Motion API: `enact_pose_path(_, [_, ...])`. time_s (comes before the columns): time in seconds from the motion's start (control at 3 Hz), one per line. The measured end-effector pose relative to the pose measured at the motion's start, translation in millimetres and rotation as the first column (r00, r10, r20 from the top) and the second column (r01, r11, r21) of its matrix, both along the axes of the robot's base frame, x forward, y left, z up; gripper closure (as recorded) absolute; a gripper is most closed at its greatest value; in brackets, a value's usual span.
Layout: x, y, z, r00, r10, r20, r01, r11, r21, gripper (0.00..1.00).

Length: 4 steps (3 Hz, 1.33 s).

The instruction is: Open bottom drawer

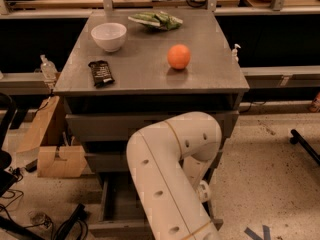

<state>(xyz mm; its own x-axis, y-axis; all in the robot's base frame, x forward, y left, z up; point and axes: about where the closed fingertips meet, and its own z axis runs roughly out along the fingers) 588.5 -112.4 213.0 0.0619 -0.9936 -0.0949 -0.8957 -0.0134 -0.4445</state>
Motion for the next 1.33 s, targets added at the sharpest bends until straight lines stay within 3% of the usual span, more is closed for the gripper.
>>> enact_pose_path(0.33, [12.2,8.7,-24.0,0.9940,-0.099,-0.047,0.098,0.995,-0.020,1.00])
enact_pose_path(0.67, [18.6,6.5,-47.5,0.9750,-0.197,-0.104,0.192,0.980,-0.052,1.00])
enact_pose_path(1.0, [19.3,-2.2,-67.3,0.9447,-0.275,-0.178,0.262,0.960,-0.093,1.00])
enact_pose_path(1.33, [11.6,-1.7,-70.7,0.9362,-0.279,-0.214,0.261,0.959,-0.105,1.00])
